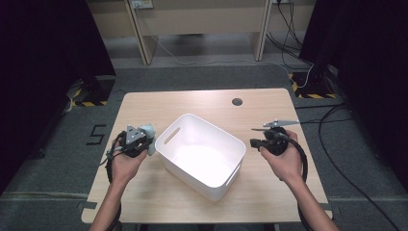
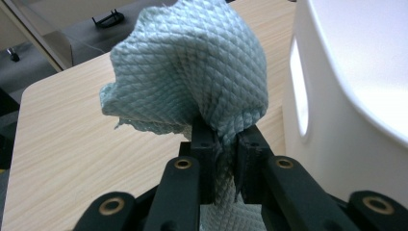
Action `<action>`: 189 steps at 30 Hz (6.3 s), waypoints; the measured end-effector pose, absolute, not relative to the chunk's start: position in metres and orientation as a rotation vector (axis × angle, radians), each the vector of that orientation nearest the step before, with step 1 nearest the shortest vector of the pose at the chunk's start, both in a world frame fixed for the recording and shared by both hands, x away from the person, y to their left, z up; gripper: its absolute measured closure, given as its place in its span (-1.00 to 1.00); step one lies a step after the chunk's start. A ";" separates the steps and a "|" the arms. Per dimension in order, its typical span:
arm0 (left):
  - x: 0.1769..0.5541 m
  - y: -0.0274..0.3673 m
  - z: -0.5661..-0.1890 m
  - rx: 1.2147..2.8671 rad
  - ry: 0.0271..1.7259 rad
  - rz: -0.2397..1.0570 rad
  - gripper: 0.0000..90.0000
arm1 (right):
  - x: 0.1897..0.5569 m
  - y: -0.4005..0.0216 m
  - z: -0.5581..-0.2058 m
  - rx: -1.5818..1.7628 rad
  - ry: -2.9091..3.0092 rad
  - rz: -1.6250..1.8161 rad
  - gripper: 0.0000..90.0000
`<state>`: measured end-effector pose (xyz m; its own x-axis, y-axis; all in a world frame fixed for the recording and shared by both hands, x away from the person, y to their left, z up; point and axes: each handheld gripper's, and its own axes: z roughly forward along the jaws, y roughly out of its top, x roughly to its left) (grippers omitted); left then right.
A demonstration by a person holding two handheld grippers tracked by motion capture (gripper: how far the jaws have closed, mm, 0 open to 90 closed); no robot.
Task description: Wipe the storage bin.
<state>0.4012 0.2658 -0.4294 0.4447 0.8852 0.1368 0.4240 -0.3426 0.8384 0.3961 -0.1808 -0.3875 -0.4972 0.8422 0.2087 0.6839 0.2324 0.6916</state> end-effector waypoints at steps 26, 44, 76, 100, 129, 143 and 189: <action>0.394 0.258 -0.430 1.963 1.038 0.768 0.80 | 0.382 -0.147 -0.404 1.401 2.374 1.059 1.00; 0.388 0.241 -0.428 1.970 1.028 0.723 0.79 | 0.445 -0.147 -0.400 1.634 2.131 1.108 0.96; 0.338 0.197 -0.427 2.075 0.876 0.704 0.78 | 0.432 -0.143 -0.379 1.606 2.059 1.043 0.76; 0.353 0.188 -0.432 2.076 0.952 0.619 0.79 | 0.435 -0.141 -0.389 1.554 2.035 1.082 0.69; 0.362 0.179 -0.456 2.084 1.008 0.552 0.79 | 0.432 -0.140 -0.393 1.504 2.031 1.114 0.67; 0.368 0.177 -0.469 2.089 1.032 0.524 0.79 | 0.432 -0.139 -0.393 1.502 2.030 1.116 0.65; 0.372 0.165 -0.466 2.078 0.995 0.517 0.79 | 0.433 -0.140 -0.394 1.503 2.028 1.117 0.64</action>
<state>0.3719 0.1649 -0.4662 0.6141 0.7886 0.0328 0.4807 -0.4067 0.7768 0.4329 -0.1396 -0.3941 -0.3568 0.9218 0.1515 0.6206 0.1127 0.7760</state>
